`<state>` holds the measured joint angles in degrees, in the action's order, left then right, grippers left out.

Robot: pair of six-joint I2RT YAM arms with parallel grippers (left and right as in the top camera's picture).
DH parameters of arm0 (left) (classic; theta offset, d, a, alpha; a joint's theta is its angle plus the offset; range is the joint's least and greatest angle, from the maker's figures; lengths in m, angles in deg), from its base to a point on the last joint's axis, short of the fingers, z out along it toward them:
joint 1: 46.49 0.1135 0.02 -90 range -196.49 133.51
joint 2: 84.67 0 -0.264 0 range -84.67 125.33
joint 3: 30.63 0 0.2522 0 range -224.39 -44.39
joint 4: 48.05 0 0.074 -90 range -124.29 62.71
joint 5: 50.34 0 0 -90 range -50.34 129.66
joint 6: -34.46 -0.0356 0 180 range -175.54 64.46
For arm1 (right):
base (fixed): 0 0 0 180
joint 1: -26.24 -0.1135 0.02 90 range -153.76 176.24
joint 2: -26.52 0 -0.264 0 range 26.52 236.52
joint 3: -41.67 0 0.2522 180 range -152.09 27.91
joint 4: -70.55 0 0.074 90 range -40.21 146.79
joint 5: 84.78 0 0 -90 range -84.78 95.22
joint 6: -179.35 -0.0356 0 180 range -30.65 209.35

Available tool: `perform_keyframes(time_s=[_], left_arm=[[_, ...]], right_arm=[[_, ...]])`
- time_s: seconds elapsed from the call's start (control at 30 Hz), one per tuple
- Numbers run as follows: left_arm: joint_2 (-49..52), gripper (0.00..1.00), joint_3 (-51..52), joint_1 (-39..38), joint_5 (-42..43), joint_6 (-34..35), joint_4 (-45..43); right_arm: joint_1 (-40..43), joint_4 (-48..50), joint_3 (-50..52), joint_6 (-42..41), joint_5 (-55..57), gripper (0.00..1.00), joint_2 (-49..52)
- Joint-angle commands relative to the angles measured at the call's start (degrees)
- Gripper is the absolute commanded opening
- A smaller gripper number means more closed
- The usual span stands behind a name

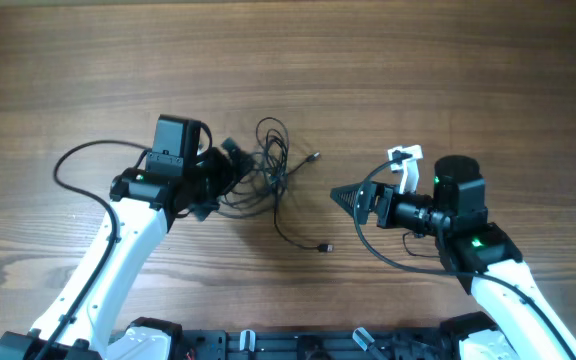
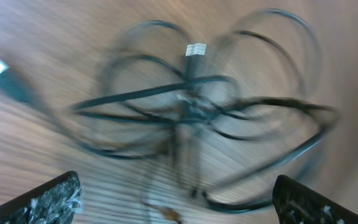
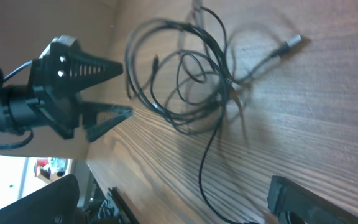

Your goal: Untangle cables

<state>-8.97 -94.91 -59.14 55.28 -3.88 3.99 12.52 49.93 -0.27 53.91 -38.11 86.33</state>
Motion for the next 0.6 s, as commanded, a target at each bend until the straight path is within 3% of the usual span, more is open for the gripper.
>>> perform_keyframes(time_s=[0.0,0.07,0.2,0.43,0.57], left_arm=[[0.04,1.00,-0.87,0.94,-12.11,4.57,2.84],[0.04,1.00,-0.87,0.94,-12.09,4.55,2.91],[-0.11,1.00,-0.92,1.18,-12.09,3.93,1.25],[-3.34,1.00,-5.68,7.26,-8.17,1.09,1.95],[-5.07,1.00,-5.86,12.02,-3.26,1.73,2.32]], right_arm=[[0.17,-0.02,0.79,0.96,-1.31,1.00,2.75],[0.17,0.07,0.79,1.09,-1.31,0.98,3.34],[0.17,1.70,0.74,6.82,-1.31,0.85,3.21],[-0.66,1.40,-2.75,11.26,-0.31,0.81,3.26],[-2.93,0.20,-6.54,11.41,7.10,0.81,3.63]])
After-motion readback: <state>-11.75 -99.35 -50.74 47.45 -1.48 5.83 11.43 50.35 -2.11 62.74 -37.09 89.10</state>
